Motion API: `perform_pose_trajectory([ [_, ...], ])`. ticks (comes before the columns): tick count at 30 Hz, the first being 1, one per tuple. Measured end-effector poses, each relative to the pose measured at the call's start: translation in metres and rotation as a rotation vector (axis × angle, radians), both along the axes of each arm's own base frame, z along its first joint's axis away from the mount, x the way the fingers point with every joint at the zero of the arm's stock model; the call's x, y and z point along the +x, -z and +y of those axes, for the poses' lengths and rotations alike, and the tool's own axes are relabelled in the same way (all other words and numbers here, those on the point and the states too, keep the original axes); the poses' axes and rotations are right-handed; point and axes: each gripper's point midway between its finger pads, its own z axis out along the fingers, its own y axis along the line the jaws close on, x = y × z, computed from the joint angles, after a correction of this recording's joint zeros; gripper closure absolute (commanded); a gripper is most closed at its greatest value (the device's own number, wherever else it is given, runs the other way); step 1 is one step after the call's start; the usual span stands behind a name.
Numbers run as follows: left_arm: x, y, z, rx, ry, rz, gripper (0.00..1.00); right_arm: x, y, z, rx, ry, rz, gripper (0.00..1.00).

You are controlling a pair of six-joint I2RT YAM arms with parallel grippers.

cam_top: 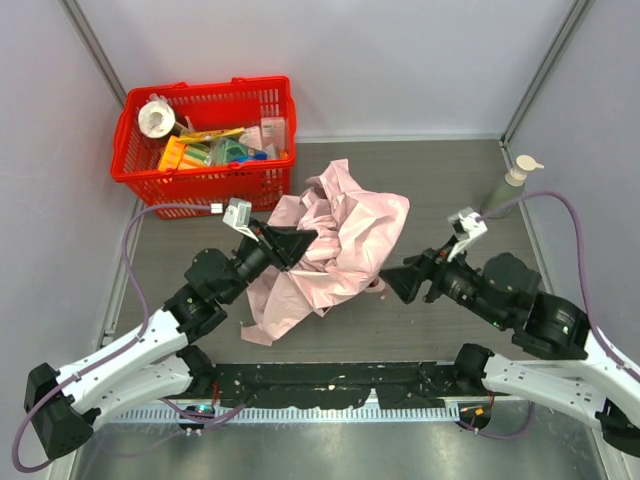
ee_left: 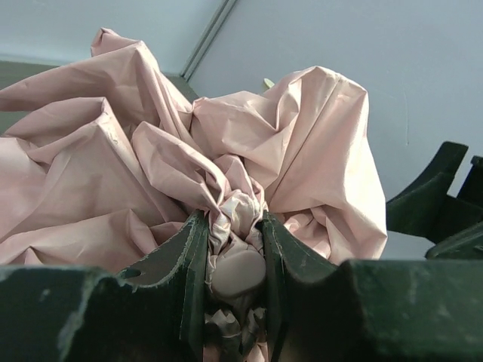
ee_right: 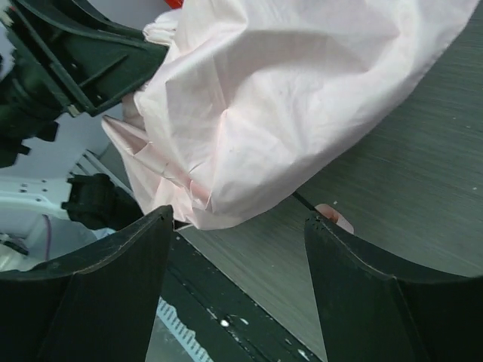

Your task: Put away the umbrella

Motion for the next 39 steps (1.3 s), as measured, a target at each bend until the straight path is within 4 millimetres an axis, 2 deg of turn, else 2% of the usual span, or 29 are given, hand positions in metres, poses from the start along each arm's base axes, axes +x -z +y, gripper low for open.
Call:
perform_pose_trajectory([
  [2, 0.001, 0.004, 0.0, -0.016, -0.004, 0.024, 1.0, -0.005, 0.001, -0.003, 0.085, 0.008, 0.008, 0.25],
  [4, 0.0, 0.004, 0.0, -0.044, 0.002, 0.039, 1.0, -0.01, -0.005, 0.002, 0.207, -0.009, -0.001, 0.28],
  [10, -0.001, -0.003, 0.0, -0.113, 0.006, 0.054, 1.0, -0.006, 0.001, 0.035, 0.26, -0.071, 0.059, 0.39],
  [12, -0.001, -0.004, 0.0, -0.121, 0.007, 0.054, 1.0, -0.003, 0.006, 0.041, 0.236, -0.071, 0.075, 0.49],
  [13, -0.001, -0.005, 0.0, -0.127, 0.008, 0.05, 1.0, -0.001, 0.007, 0.043, 0.225, -0.068, 0.078, 0.6],
  [14, -0.002, -0.006, 0.0, -0.131, 0.009, 0.047, 1.0, 0.001, 0.008, 0.044, 0.214, -0.064, 0.081, 0.77],
  [16, -0.002, -0.007, 0.0, -0.142, 0.01, 0.038, 1.0, 0.005, 0.009, 0.047, 0.189, -0.055, 0.083, 0.97],
  [17, -0.001, -0.007, 0.0, -0.145, 0.009, 0.035, 1.0, 0.006, 0.008, 0.047, 0.179, -0.052, 0.085, 0.99],
  [20, 0.005, -0.005, -0.001, -0.152, -0.009, 0.023, 1.0, 0.007, 0.003, 0.05, 0.156, -0.056, 0.087, 0.99],
  [22, 0.015, -0.002, -0.003, -0.146, -0.05, 0.01, 1.0, 0.004, 0.0, 0.05, 0.15, -0.075, 0.089, 0.99],
  [27, 0.057, 0.012, -0.013, -0.132, -0.178, -0.067, 1.0, -0.013, -0.006, 0.059, 0.169, -0.176, 0.118, 0.98],
  [28, 0.071, 0.021, -0.021, -0.14, -0.198, -0.078, 1.0, -0.015, -0.004, 0.06, 0.173, -0.188, 0.128, 0.93],
  [29, 0.076, 0.024, -0.021, -0.14, -0.205, -0.077, 1.0, -0.016, -0.001, 0.064, 0.182, -0.198, 0.138, 0.89],
  [31, 0.091, 0.037, -0.029, -0.151, -0.209, -0.058, 1.0, -0.019, 0.021, 0.072, 0.194, -0.215, 0.182, 0.86],
  [34, 0.113, 0.054, -0.041, -0.153, -0.205, -0.015, 1.0, -0.037, 0.078, 0.08, 0.142, -0.256, 0.29, 0.66],
  [36, 0.116, 0.057, -0.047, -0.15, -0.178, -0.009, 1.0, -0.049, 0.115, 0.078, 0.066, -0.265, 0.364, 0.51],
  [37, 0.115, 0.054, -0.049, -0.156, -0.163, -0.014, 1.0, -0.053, 0.127, 0.073, 0.03, -0.259, 0.386, 0.45],
  [39, 0.111, 0.042, -0.05, -0.184, -0.135, -0.034, 1.0, -0.055, 0.132, 0.06, -0.002, -0.231, 0.378, 0.41],
])
